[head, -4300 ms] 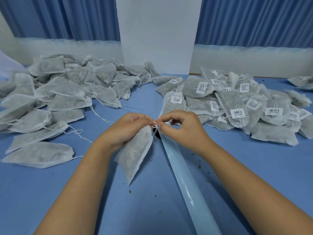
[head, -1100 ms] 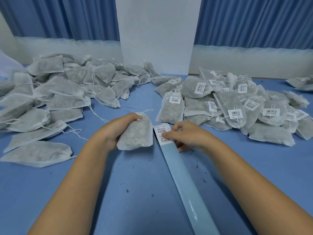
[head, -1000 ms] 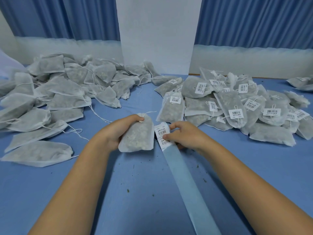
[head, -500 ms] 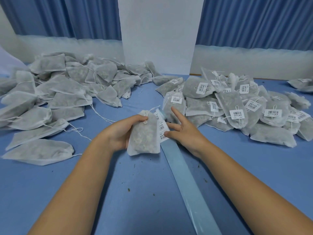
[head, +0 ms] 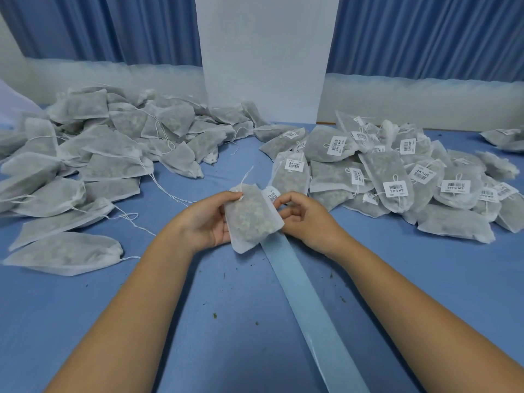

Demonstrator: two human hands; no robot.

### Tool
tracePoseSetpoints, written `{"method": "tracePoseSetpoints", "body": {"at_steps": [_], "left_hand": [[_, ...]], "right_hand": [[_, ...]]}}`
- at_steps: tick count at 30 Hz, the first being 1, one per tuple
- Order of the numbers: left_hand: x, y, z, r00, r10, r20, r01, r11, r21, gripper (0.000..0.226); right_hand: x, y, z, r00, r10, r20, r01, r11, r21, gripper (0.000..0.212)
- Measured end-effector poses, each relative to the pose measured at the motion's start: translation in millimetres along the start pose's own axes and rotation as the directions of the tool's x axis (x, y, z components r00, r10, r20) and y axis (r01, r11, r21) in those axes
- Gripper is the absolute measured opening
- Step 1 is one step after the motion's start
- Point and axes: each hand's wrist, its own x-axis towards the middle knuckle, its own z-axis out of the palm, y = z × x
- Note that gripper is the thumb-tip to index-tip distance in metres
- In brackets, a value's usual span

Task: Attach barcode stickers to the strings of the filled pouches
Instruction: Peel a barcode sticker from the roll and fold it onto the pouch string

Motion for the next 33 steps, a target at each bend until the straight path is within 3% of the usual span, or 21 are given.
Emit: {"method": "tracePoseSetpoints", "body": {"at_steps": [8,21,26,33], "left_hand": [[5,-1,-7,0.998,-0.045,0.039,0.05,0.991,-0.123,0.024],[12,-1,-12,0.987,-0.065,0.147,0.093,0.976,-0.196,0.024],[10,-2,-11,0.978,-0.021,0.209,0.064,0.978,-0.197,0.026],[9,-2,-10,0.983,-0.027,0.182,0.06,0.981,-0.183,0.031]], "right_hand": [[2,0,3,0.988,-0.146,-0.038,0.146,0.989,-0.004,0.031],[-2,-9,3,0.966,-0.258,-0.011,0.258,0.966,-0.006,0.036],[-3,-10,4,0.96,-0.28,-0.012,0.278,0.957,-0.079,0.033],[-5,-18,5,0.915,-0.396,-0.085,0.367,0.899,-0.238,0.027]]}}
